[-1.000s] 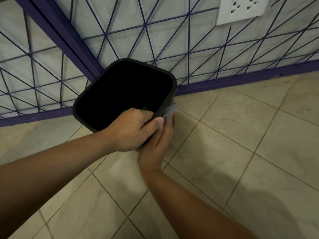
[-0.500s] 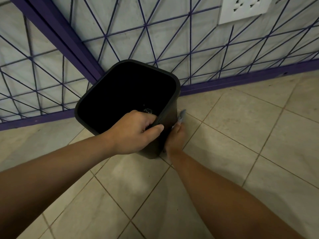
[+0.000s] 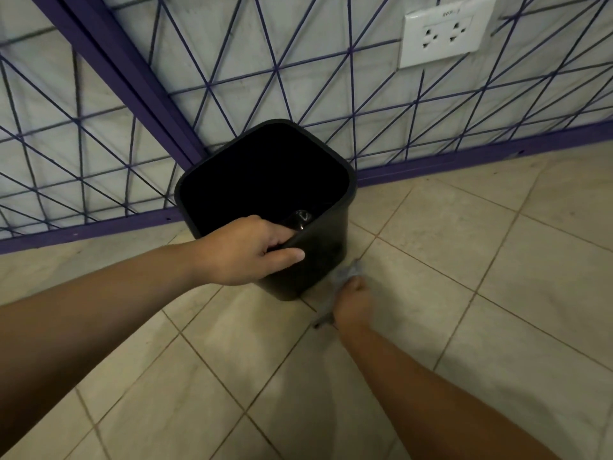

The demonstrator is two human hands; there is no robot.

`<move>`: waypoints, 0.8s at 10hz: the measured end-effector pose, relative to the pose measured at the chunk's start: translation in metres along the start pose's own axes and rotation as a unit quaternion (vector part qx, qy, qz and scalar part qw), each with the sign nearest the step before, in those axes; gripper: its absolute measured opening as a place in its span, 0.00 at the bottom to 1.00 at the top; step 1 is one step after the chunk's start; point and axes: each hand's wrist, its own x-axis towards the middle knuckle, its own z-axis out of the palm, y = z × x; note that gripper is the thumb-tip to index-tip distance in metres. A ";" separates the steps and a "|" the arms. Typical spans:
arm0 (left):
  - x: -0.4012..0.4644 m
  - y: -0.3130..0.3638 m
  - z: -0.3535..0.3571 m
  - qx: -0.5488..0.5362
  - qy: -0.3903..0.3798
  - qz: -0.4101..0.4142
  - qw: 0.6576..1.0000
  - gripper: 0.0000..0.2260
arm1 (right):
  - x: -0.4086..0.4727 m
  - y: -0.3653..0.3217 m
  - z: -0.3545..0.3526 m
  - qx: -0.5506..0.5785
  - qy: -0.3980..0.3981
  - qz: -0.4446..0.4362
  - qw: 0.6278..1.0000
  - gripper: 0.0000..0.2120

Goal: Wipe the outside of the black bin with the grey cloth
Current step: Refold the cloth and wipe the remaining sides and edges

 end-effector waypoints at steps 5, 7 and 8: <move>-0.010 0.009 -0.015 0.061 -0.005 -0.092 0.994 0.22 | -0.001 -0.022 -0.016 0.127 0.008 0.055 0.990 0.21; -0.003 0.011 -0.003 0.076 0.035 -0.073 0.994 0.23 | -0.008 -0.027 -0.013 0.036 0.032 0.034 0.998 0.17; 0.003 0.017 0.001 0.057 0.062 -0.061 0.995 0.17 | -0.014 -0.044 -0.016 0.086 0.090 -0.063 0.990 0.11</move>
